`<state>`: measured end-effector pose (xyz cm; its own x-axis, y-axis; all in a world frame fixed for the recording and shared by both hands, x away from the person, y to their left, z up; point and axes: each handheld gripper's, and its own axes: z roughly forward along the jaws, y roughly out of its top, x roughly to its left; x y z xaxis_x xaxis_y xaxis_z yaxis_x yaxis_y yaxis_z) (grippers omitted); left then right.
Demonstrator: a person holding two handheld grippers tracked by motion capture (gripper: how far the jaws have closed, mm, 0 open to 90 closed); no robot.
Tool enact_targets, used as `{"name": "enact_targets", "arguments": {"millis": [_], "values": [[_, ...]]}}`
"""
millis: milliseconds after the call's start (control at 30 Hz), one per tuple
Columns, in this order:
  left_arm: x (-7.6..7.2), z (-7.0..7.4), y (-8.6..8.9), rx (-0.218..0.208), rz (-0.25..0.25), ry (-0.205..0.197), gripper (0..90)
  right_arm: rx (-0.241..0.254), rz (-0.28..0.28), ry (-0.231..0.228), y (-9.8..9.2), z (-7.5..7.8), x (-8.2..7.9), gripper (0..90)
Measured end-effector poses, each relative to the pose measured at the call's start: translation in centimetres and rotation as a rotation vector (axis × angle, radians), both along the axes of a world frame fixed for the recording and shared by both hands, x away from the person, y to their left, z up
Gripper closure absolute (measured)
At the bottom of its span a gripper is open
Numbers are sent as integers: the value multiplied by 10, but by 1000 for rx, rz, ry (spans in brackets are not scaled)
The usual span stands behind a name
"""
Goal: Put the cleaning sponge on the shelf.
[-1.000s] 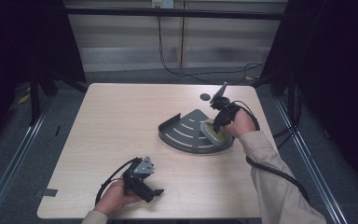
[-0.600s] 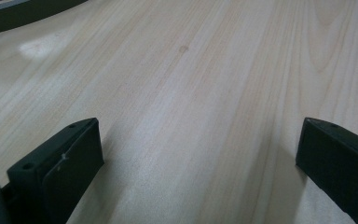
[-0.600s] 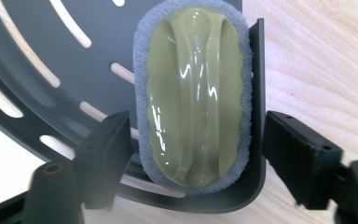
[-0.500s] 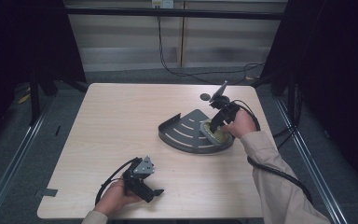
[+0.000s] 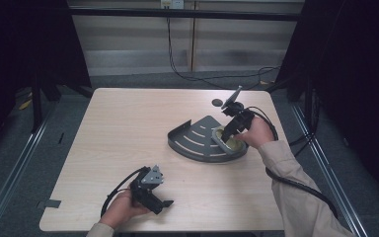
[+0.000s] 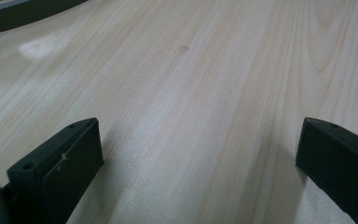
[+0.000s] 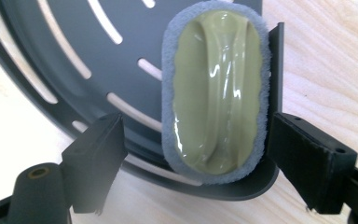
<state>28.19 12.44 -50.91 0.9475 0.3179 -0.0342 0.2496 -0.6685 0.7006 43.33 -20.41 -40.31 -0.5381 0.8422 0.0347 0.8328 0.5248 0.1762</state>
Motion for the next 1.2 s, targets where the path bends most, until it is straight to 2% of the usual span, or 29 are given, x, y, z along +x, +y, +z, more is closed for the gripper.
{"name": "enact_targets", "arguments": {"millis": [167, 600, 800, 867, 1133, 1200], "values": [[0, 0, 0, 0, -1, -1, 0, 21, 23, 4, 2, 6, -8, 186], [0, -1, 0, -8, 5, 0, 0, 22, 80, -1, 3, 12, -26, 179], [0, -1, 0, -8, 5, -1, 0, 8, 96, -5, 2, 12, -34, 175], [0, 0, 0, -4, 2, -3, 0, 29, 108, -7, -1, 12, -38, 175], [0, 0, 0, -4, 3, -1, 0, 41, 129, -7, -5, 12, -51, 179], [0, 0, 0, -4, 3, 0, 0, 31, 143, -10, -5, 11, -55, 182]]}}
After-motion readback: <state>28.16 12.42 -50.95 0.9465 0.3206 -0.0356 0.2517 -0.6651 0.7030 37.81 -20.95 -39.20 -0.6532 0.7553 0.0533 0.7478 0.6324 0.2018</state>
